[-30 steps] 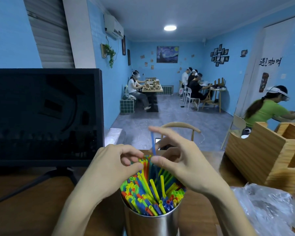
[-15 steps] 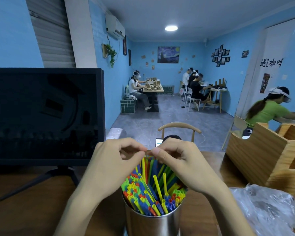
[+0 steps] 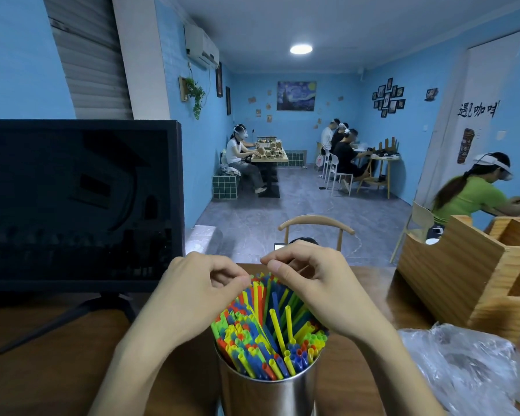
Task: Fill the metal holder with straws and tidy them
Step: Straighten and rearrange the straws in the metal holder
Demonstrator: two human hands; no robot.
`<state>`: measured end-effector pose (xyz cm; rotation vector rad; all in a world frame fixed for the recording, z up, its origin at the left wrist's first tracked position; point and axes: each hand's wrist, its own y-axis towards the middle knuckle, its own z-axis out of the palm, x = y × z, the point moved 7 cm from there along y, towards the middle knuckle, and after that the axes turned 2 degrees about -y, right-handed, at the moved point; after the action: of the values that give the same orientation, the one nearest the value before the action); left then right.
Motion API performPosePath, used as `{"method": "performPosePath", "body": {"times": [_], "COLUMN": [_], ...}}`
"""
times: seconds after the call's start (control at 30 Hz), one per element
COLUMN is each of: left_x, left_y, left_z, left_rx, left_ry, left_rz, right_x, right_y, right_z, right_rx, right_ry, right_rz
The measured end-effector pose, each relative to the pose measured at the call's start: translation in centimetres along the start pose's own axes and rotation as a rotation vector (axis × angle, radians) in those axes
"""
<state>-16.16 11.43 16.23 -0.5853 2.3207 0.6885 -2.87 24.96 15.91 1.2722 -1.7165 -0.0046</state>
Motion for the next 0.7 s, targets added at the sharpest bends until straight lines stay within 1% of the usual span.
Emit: {"method": "performPosePath", "body": {"times": [0.2,0.33,0.43,0.57,0.7], "left_x": [0.8,0.3,-0.5,-2.6,-4.2], "left_y": [0.2,0.1,-0.1,-0.9,-2.1], "left_z": [0.0,-0.7,-1.7,-2.8,-4.2], "left_rx": [0.020,-0.074,-0.184,-0.294,-0.465], "left_ry": [-0.178,-0.258,-0.330,-0.407,-0.529], "left_rz": [-0.076,-0.065,0.038,0.244,0.360], "right_x": [0.0,0.1,0.1,0.4,1.1], "right_y": [0.0,0.0,0.0,-0.1,-0.3], "right_z": [0.2,0.2,0.2,0.2,0.3], "right_rx": [0.014,0.015,0.018,0.023,0.053], "right_ry": [-0.005,-0.001,0.004,-0.007,-0.006], "right_rz": [0.004,0.013,0.022,0.013,-0.009]}}
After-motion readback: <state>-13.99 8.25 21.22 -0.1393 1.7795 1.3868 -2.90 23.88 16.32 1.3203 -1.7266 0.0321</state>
